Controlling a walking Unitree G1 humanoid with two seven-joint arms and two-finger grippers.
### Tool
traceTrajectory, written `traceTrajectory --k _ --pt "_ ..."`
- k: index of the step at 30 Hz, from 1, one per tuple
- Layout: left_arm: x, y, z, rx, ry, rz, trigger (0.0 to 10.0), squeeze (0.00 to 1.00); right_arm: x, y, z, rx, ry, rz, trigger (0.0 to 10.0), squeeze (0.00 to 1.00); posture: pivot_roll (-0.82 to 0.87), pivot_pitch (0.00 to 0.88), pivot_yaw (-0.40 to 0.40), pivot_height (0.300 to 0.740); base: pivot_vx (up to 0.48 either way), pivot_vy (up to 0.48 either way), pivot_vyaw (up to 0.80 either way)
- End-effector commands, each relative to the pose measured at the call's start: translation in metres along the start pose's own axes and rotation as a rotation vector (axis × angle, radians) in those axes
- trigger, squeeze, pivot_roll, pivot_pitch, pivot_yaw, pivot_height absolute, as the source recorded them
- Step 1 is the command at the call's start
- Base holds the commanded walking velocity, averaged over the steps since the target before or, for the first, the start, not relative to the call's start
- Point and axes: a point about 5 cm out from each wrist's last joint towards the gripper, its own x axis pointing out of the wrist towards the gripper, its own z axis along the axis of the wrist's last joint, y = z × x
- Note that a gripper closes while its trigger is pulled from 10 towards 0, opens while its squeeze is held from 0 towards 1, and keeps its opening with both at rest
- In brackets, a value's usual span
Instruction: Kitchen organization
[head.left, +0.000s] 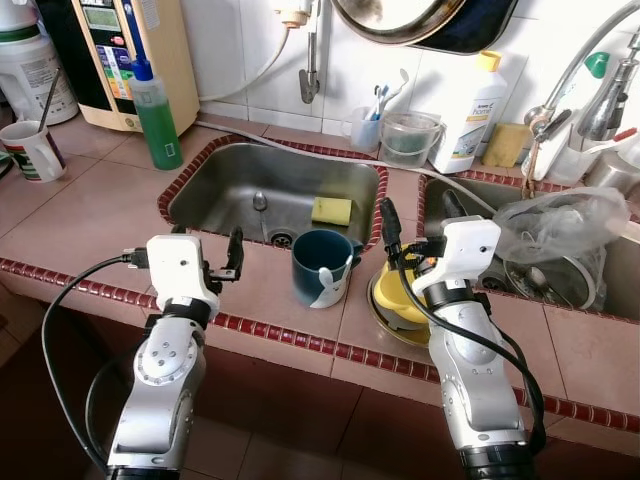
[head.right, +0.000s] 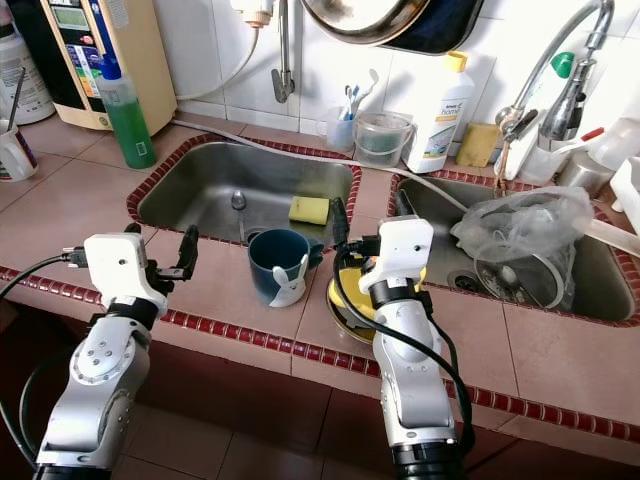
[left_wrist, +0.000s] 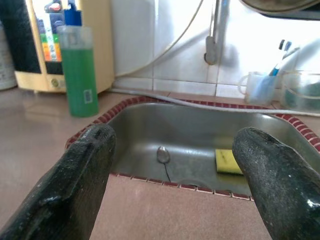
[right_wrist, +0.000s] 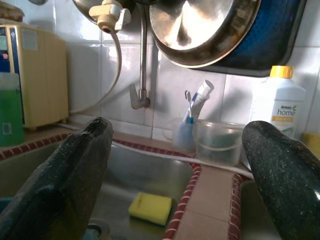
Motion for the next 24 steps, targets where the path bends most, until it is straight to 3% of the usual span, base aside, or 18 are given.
traceTrajectory --k 1,24 --pt "-0.0021 0.0006 0.0027 0.032 -0.025 -0.003 10.0 0.00 -0.0038 -0.0010 -0.0003 -0.001 0.000 -0.017 10.0 0.00 -0.05 0.000 -0.028 0.740 0.000 0.000 0.00" --pt "-0.0018 -0.0030 0.0120 0.079 -0.067 -0.021 10.0 0.00 0.0009 -0.0032 0.0031 0.006 -0.008 -0.038 10.0 0.00 -0.03 0.000 -0.023 0.740 0.000 0.000 0.00"
